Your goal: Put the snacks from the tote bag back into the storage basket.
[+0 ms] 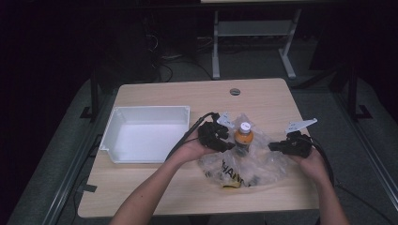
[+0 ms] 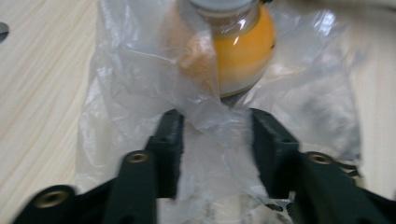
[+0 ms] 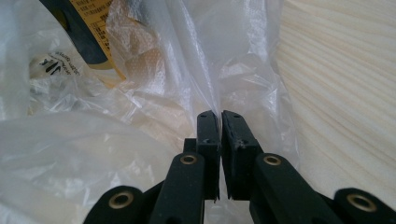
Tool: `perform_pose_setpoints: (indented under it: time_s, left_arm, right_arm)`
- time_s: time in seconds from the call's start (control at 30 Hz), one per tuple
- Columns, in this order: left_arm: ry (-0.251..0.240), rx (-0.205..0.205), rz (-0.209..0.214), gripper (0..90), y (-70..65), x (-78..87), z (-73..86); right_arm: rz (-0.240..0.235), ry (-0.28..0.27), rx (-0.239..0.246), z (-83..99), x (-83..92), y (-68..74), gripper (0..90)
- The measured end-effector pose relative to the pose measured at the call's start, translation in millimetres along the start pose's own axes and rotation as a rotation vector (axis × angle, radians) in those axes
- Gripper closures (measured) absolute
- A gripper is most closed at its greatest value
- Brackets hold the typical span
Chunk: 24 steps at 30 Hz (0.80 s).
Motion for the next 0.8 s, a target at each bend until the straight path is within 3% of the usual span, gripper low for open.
perform_pose_setpoints:
  time_s: [0.17,0.53,0.67,0.8]
  left_arm:
    - [-0.001,0.012,-0.03,88.4,-1.5,-4.3,3.3]
    - [0.101,0.049,-0.029,89.7,-10.9,-26.1,35.1]
    - [0.112,0.061,-0.019,89.8,-14.5,-32.8,44.6]
    - [0.11,0.047,-0.025,89.9,-19.9,-37.4,50.0]
  right_arm:
    - [-0.002,0.001,0.008,-1.4,-0.7,1.7,85.6]
    - [-0.001,0.02,0.005,-0.7,-2.8,2.0,85.6]
    - [0.001,0.019,0.006,-0.1,-3.0,1.5,85.6]
    - [0.003,0.02,0.005,0.7,-2.6,1.1,85.6]
Point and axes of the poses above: each handheld gripper's, and its own axes: x roughly backward along the jaws, z roughly out of its underside, y roughly to its left, the point moved 2 cm from there along -x, roughly forward along the jaws, and after that the axes turned 8 degrees about y, right-handed, at the moved point
